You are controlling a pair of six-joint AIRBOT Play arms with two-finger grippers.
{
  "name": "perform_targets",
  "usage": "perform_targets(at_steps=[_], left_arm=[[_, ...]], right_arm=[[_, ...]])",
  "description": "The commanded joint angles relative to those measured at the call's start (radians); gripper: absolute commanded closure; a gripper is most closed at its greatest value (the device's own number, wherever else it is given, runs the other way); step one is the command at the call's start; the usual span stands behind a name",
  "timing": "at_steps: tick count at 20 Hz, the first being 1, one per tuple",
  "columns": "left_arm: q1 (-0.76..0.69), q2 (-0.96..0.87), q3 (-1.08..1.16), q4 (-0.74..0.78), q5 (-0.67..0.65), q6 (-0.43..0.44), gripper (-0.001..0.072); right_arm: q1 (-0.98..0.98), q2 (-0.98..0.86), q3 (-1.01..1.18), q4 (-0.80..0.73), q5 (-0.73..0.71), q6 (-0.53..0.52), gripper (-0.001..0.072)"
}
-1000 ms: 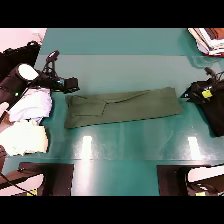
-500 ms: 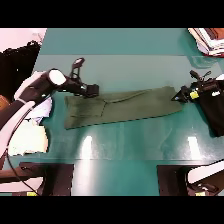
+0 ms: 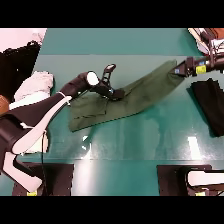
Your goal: Fold the shirts.
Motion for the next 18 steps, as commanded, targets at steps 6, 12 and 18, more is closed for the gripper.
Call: perform_targets(at_steps=[6,12,18], left_arm=[[-0.027,-0.075,0.047,-0.024,0.004,-0.002,0.0682],[0.073,0.021,0.053,0.011,-0.069,0.002,0.0682],[0.353,0.309,0.053,0.178,-0.159,0.013,0.0681]], right_arm=[[0.255,0.076,0.154,0.044,-0.040,0.078,0.0697],[0.385,0.071,0.156,0.042,-0.081,0.067,0.0697],[0.634,-0.025,0.156,0.043,-0.227,0.019,0.0696]])
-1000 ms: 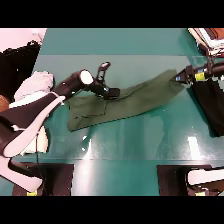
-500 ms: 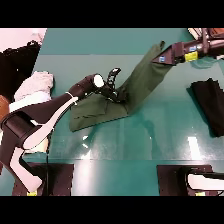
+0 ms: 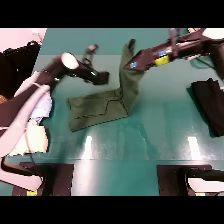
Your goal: Fold the shirts.
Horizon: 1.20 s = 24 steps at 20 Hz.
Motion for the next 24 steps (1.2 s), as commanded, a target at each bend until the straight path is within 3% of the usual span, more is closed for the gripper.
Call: perform_targets(at_steps=[1,3,4,5,6,8,10,12,18,19,20,24], left_arm=[[0.169,0.168,0.001,0.107,-0.055,0.024,0.0681],[0.246,0.244,0.001,0.137,-0.065,0.027,0.0681],[0.277,0.271,0.001,0.139,-0.072,0.027,0.0681],[0.305,0.293,0.001,0.139,-0.080,0.027,0.0681],[0.325,0.306,0.001,0.139,-0.091,0.027,0.0681],[0.344,0.315,0.001,0.138,-0.117,0.026,0.0681],[0.344,0.315,0.001,0.138,-0.142,0.027,0.0681],[0.341,0.315,0.001,0.132,-0.158,0.026,0.0681],[0.341,0.315,0.000,0.132,-0.200,0.026,0.0681],[0.341,0.315,0.000,0.129,-0.199,0.026,0.0681],[0.341,0.314,0.000,0.126,-0.198,0.026,0.0681],[0.341,0.313,0.000,0.114,-0.188,0.027,0.0680]], right_arm=[[0.169,-0.073,0.002,0.000,-0.131,-0.046,0.0696],[0.281,-0.139,0.002,0.000,-0.219,-0.094,0.0692],[0.323,-0.168,0.002,0.000,-0.243,-0.115,0.0627],[0.360,-0.196,0.002,-0.001,-0.257,-0.140,0.0387],[0.385,-0.220,0.002,-0.001,-0.259,-0.151,0.0204],[0.402,-0.249,0.002,-0.007,-0.205,-0.150,0.0183],[0.376,-0.245,0.002,-0.060,-0.122,-0.134,0.0288],[0.323,-0.220,-0.012,-0.167,-0.041,-0.092,0.0304],[0.038,-0.047,-0.336,-0.317,-0.121,-0.045,0.0300],[-0.020,-0.037,-0.389,-0.314,-0.146,-0.043,0.0260],[-0.065,-0.038,-0.433,-0.314,-0.171,-0.041,0.0116],[-0.149,-0.156,-0.481,-0.187,-0.183,-0.037,0.0101]])
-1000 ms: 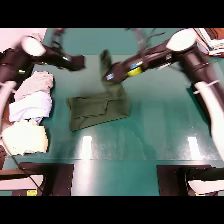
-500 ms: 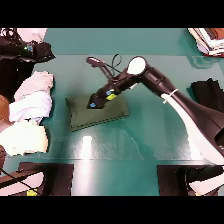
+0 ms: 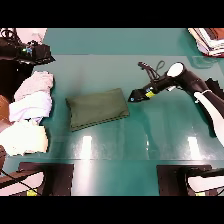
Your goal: Fold the shirts.
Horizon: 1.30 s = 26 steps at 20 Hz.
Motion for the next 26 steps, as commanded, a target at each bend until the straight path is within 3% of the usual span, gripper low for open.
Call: perform_targets(at_steps=[1,4,9,11,13,14,19,26], left_arm=[[0.000,-0.001,0.000,-0.007,0.006,0.000,0.0681],[0.000,-0.001,0.000,-0.010,0.009,0.000,0.0681],[0.000,-0.001,0.000,-0.011,0.008,0.000,0.0681],[0.000,-0.001,0.000,-0.019,0.008,0.000,0.0681],[-0.008,-0.001,0.000,-0.034,0.009,0.006,0.0681],[-0.021,-0.001,0.000,-0.034,0.010,0.020,0.0681],[-0.145,-0.001,0.000,-0.034,0.012,0.026,0.0681],[-0.299,-0.001,0.000,-0.034,0.051,0.026,0.0681]], right_arm=[[-0.061,-0.097,-0.031,0.108,-0.010,0.005,0.0101],[-0.004,-0.213,0.063,0.228,-0.005,-0.019,0.0102],[0.114,-0.349,0.237,0.287,0.008,-0.018,0.0133],[0.151,-0.377,0.290,0.282,0.015,-0.018,0.0334],[0.176,-0.381,0.323,0.282,0.002,-0.021,0.0621],[0.182,-0.381,0.341,0.280,0.004,-0.040,0.0696],[0.109,-0.318,0.429,0.156,0.030,0.002,0.0697],[-0.306,-0.050,0.428,-0.073,0.099,0.029,0.0697]])
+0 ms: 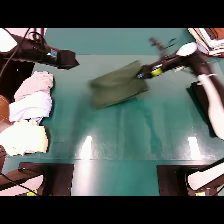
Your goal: Fold the shirts.
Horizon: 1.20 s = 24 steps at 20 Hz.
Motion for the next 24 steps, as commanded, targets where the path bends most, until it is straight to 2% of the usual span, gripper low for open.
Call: perform_targets(at_steps=[1,6,10,14,17,24], left_arm=[[-0.075,0.000,0.000,0.000,0.043,0.000,0.0681],[-0.108,0.000,0.000,-0.002,0.087,-0.001,0.0681],[-0.108,-0.001,0.000,-0.002,0.087,-0.002,0.0681],[-0.108,-0.001,0.000,-0.002,0.087,-0.004,0.0681],[-0.108,-0.001,0.000,-0.002,0.087,-0.004,0.0681],[-0.108,-0.001,0.000,-0.002,0.085,0.000,0.0681]], right_arm=[[-0.240,0.120,0.005,-0.105,0.018,0.013,0.0697],[-0.584,0.163,0.005,-0.077,0.009,0.014,0.0697],[-0.740,0.161,0.005,-0.063,-0.043,0.014,0.0697],[-0.797,0.161,0.006,-0.060,-0.114,0.014,0.0697],[-0.797,0.161,0.065,-0.035,-0.105,0.010,0.0697],[-0.829,0.162,0.288,-0.045,0.108,0.003,0.0697]])
